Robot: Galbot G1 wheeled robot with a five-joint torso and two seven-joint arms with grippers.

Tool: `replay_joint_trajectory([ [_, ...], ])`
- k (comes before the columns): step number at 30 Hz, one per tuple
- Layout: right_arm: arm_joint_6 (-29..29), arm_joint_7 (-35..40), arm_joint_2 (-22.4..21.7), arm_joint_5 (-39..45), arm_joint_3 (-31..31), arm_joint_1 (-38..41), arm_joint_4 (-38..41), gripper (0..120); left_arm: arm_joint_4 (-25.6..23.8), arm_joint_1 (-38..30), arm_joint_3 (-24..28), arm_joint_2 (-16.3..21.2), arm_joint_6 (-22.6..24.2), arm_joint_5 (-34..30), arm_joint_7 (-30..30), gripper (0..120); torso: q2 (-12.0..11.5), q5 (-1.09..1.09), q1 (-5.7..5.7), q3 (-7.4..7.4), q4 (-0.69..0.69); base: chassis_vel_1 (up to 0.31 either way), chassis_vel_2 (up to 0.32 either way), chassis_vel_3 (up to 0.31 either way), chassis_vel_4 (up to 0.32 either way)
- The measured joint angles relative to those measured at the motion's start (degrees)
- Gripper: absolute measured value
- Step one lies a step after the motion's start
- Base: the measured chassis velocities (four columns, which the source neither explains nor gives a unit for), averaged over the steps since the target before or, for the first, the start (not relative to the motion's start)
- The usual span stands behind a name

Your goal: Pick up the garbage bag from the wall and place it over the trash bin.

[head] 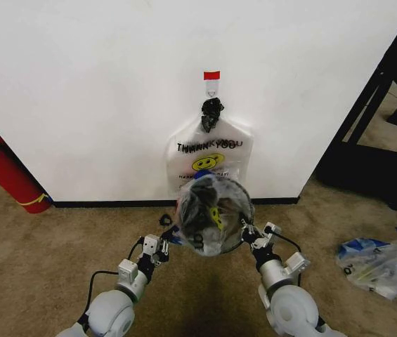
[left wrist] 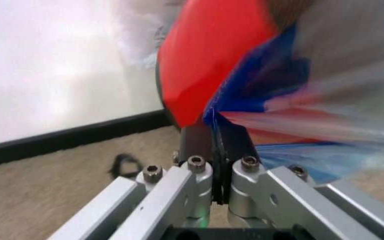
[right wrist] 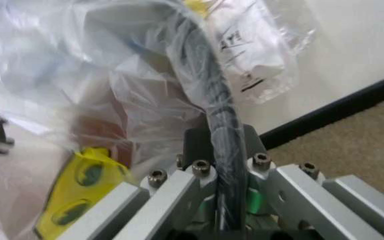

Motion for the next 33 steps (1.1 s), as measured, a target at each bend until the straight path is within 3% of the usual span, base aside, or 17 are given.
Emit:
replay_joint_trajectory([
  [7, 0.2, -2.3, 0.0, -0.1, 0.0, -0.2, -0.6, 0, 0.7, 0.1, 0.0, -0.1, 0.9, 0.2, -2.7, 0, 0.0, 0.0, 0.0, 0.0, 0.0, 0.0, 0.0, 0.0, 0.0],
  [9, 0.5, -2.3, 0.4, -0.5, -0.6, -0.1, -1.0, 0, -0.2, 1.0, 0.1, 0.4, -1.1, 0.4, -2.7, 3, 0.0, -0.01, 0.0, 0.0, 0.0, 0.0, 0.0, 0.0, 0.0],
  [12, 0.6, -1.8, 1.1, -1.2, -1.7, 0.1, -1.4, 0, -0.5, 1.7, 0.1, 1.0, -4.0, 2.7, -1.9, 14, 0.0, 0.01, 0.0, 0.0, 0.01, 0.0, 0.0, 0.0, 0.0],
  [13, 0.6, -0.3, 1.8, -2.0, -2.5, 0.7, -2.0, 0, 0.6, 1.9, -0.2, 1.4, -5.7, 6.9, -1.6, 21, 0.0, -0.03, 0.0, 0.0, 0.0, 0.0, 0.0, 0.0, 0.0],
  [19, 1.1, 4.0, 3.9, -2.7, -4.3, 2.6, -4.3, 0, 4.1, 2.6, -1.8, 3.7, -4.7, 15.2, -1.8, 42, 0.0, -0.02, 0.0, 0.0, 0.01, 0.0, 0.0, 0.0, 0.0],
  [27, 1.1, 7.3, 6.0, -3.2, -4.6, 4.4, -5.7, 0, 7.0, 4.1, -4.9, 5.9, -3.1, 17.1, -1.6, 70, 0.0, -0.01, 0.0, 0.0, 0.0, 0.0, 0.0, 0.0, 0.0],
  [33, 1.1, 7.5, 6.8, -3.3, -4.7, 4.7, -6.3, 0, 6.2, 5.2, -6.5, 6.9, -6.6, 16.3, 6.0, 90, 0.0, 0.0, 0.0, 0.0, 0.01, 0.0, 0.0, 0.0, 0.0],
])
